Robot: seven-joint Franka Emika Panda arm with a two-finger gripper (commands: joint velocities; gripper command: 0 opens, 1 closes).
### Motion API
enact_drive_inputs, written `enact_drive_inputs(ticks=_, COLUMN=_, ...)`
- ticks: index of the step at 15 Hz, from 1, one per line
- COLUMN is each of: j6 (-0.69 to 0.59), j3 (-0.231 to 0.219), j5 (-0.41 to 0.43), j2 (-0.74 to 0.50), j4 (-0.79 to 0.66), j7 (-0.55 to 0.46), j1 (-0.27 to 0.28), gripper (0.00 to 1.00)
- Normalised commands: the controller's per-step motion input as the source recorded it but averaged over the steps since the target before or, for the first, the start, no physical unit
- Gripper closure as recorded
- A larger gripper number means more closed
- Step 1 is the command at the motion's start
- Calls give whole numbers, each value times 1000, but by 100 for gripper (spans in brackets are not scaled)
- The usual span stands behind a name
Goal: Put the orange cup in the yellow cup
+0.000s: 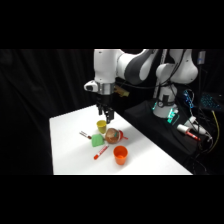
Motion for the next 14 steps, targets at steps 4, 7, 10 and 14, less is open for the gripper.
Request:
enact_drive_inputs(ticks=4, j6=57, j3=28, j5=28, j2=30, j4=11, j7=7, j1=13, gripper=0)
enact_drive_inputs(ticks=7, j6=119, j3=67, j5=33, j2=106, j4=54, j7=25, j1=68, gripper=0)
enact_drive_inputs(ticks=10, j6=123, j3=79, j5=33, j2=160, j4=92, j7=36, j1=106, gripper=0)
enact_drive_inputs(ticks=14, j6=146, j3=63, j5=47, j2=175, j4=115, j7=26, j1=104, gripper=0)
